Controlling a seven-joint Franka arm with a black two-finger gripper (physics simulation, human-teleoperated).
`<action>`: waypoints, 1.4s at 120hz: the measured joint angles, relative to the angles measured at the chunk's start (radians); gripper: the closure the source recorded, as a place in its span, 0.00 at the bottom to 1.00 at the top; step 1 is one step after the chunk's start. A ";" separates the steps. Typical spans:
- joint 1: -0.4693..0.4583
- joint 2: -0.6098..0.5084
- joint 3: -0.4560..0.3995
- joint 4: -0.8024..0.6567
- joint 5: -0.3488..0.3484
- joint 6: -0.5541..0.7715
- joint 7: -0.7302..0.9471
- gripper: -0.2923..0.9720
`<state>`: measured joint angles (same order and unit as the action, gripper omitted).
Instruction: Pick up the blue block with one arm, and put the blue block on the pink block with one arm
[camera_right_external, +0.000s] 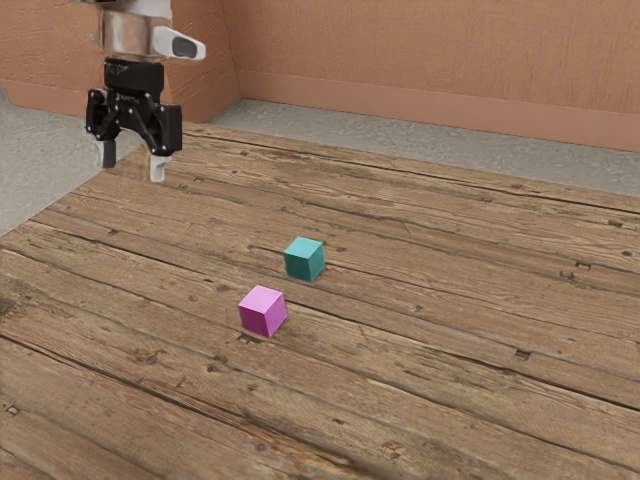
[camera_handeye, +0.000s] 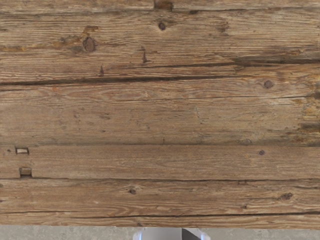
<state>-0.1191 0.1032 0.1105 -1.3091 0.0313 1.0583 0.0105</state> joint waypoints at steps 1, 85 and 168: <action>0.000 0.000 0.000 -0.002 0.000 0.017 0.000 0.23; 0.030 0.500 0.010 0.292 -0.093 0.575 0.009 0.23; 0.046 0.892 0.007 0.502 -0.110 0.739 0.030 0.23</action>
<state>-0.0733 0.9957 0.1173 -0.8067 -0.0785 1.7971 0.0408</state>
